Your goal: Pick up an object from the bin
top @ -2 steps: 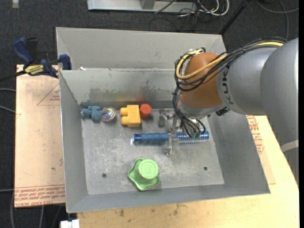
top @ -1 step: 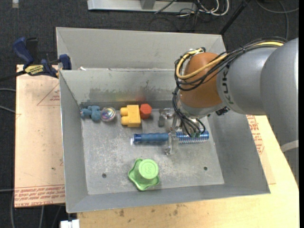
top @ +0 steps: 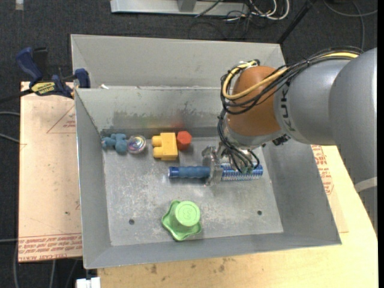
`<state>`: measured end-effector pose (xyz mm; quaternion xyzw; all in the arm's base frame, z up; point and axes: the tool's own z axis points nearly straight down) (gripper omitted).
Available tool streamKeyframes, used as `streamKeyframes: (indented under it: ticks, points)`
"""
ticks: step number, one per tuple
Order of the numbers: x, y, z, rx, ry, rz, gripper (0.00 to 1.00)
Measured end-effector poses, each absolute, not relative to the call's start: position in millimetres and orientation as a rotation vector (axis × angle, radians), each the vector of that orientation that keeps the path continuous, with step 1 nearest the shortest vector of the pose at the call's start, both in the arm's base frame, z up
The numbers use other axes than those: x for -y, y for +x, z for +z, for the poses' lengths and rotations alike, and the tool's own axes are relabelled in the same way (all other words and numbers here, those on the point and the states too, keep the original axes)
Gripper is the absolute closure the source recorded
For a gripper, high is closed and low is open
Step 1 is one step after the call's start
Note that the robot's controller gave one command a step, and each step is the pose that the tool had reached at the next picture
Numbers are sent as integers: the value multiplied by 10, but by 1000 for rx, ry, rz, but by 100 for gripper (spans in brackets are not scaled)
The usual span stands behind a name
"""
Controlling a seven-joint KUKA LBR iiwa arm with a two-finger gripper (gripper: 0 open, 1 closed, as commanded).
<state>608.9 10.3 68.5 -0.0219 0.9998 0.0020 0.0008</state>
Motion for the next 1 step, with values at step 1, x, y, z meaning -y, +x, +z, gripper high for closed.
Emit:
streamKeyframes:
  ticks: [1]
  points:
    - [-105,6096,1061,-3136,-70,2,100]
